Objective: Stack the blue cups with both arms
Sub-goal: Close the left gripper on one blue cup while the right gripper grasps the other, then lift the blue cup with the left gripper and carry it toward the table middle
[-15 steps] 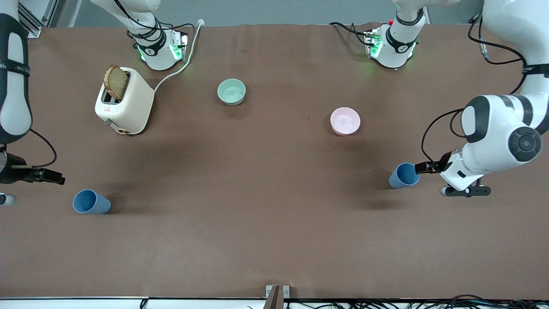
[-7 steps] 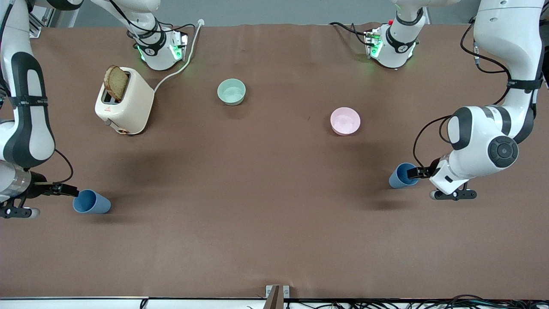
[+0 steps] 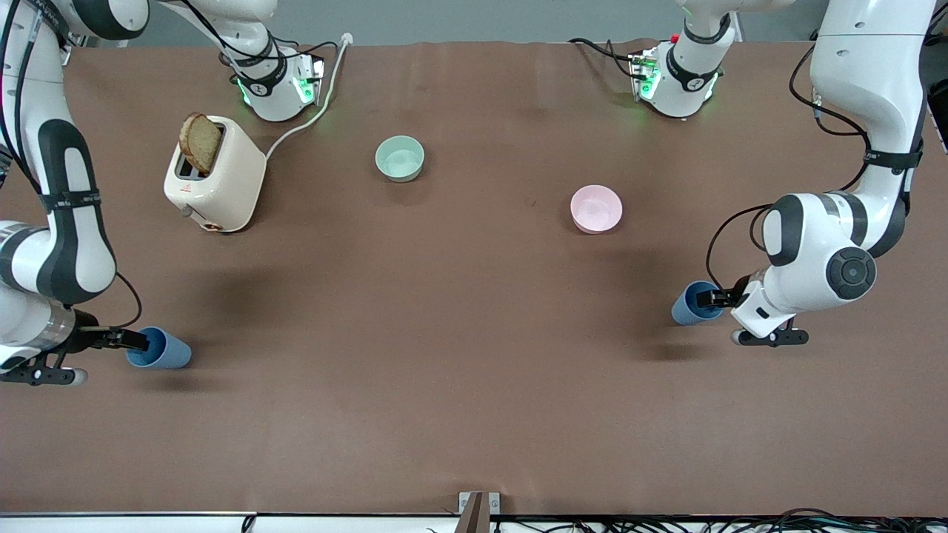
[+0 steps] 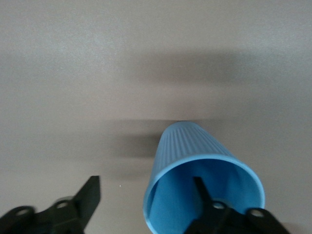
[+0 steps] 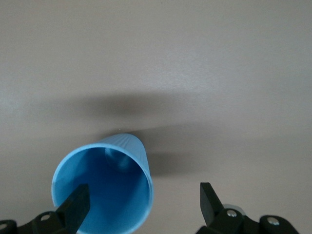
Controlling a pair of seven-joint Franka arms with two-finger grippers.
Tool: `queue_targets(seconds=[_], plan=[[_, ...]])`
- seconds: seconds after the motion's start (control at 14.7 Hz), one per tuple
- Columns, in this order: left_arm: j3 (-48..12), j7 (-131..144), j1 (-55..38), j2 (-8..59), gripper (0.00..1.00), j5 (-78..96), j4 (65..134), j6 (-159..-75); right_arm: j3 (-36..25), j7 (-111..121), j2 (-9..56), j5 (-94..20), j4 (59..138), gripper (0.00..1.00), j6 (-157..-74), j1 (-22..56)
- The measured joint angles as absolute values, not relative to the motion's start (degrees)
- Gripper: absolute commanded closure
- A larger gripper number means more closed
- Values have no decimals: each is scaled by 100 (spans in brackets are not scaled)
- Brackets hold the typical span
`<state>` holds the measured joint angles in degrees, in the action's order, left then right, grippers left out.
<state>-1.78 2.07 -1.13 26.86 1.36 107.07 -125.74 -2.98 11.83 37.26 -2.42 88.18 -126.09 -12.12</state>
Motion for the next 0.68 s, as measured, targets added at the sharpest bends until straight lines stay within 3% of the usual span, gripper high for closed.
queue_targets(seconds=[0.14, 0.34, 0.48, 0.68], plan=[[-182, 207, -148, 2686, 86, 136, 10691, -12572, -297, 1190, 3811, -338, 8817, 12, -12689, -1213], [-184, 207, -152, 2685, 99, 136, 10685, -12572, -297, 1191, 3868, -356, 8817, 60, -12703, -1214], [-188, 206, -155, 2685, 100, 136, 10685, -12571, -297, 1191, 3888, -357, 8817, 79, -12704, -1216], [-197, 128, -160, 2655, 100, 136, 10633, -12533, -297, 1191, 3899, -362, 8817, 81, -12707, -1225]])
